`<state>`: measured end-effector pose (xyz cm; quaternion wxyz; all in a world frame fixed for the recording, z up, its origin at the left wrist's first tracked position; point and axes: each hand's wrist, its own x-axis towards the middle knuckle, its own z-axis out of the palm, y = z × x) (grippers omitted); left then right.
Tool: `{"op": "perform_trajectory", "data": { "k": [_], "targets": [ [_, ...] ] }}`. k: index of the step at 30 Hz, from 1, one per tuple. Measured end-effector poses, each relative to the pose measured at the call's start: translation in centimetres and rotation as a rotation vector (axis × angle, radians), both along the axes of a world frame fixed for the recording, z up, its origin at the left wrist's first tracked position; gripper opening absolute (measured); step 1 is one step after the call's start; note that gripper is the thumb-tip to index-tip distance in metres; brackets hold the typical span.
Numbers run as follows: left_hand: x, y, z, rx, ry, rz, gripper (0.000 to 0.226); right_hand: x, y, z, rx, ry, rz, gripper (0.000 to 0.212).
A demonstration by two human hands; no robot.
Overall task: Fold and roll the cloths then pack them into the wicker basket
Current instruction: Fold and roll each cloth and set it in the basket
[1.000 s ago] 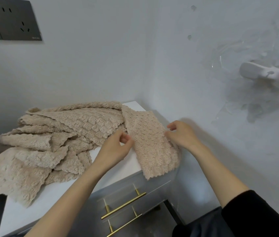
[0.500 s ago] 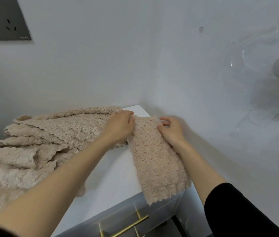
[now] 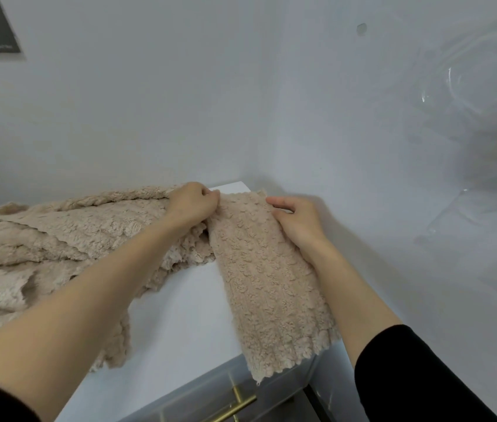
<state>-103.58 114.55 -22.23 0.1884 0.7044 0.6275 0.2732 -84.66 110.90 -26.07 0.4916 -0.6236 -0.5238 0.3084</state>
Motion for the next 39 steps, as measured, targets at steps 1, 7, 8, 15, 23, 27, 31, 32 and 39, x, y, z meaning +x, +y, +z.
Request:
{"op": "perform_trajectory", "data": {
  "k": [1, 7, 8, 15, 23, 27, 31, 32, 39],
  "targets": [
    [-0.2, -0.1, 0.2, -0.015, -0.005, 0.008, 0.039, -0.1, 0.1, 0.0, -0.02, -0.031, 0.019, 0.03],
    [-0.7, -0.5, -0.6, 0.086, 0.3, 0.042, 0.032, -0.3, 0.1, -0.5, -0.129, -0.42, 0.102, 0.036],
    [-0.6, -0.5, -0.9, 0.101, 0.315, 0.065, 0.035, -0.3, -0.2, -0.3, -0.108, -0.435, 0.109, 0.036],
    [-0.4, -3.1, -0.1, 0.409, 0.23, 0.0, 0.024, -0.1, -2.1, 2.2, 0.022, -0.503, 0.133, 0.027],
    [-1.8, -6.6, -2.1, 0.146, 0.711, -0.257, 0.046, -0.6, -5.4, 0.9, -0.241, -0.951, 0.302, 0.045],
    [-1.5, -7.0, -2.2, 0.017, 0.778, -0.187, 0.056, -1.0, -6.4, 0.7, -0.322, -0.964, 0.279, 0.049],
    [-1.5, -7.7, -1.2, 0.014, 0.717, -0.228, 0.056, -1.0, -7.6, 1.8, -0.314, -0.979, 0.275, 0.047],
    [-1.7, -8.2, -1.2, 0.05, 0.691, -0.237, 0.054, -0.9, -7.9, 2.3, -0.274, -0.983, 0.274, 0.043],
    [-3.3, -13.4, -1.1, 0.186, 0.521, -0.382, 0.049, -1.6, -12.3, 6.2, -0.108, -0.814, 0.449, 0.026]
  ]
}}
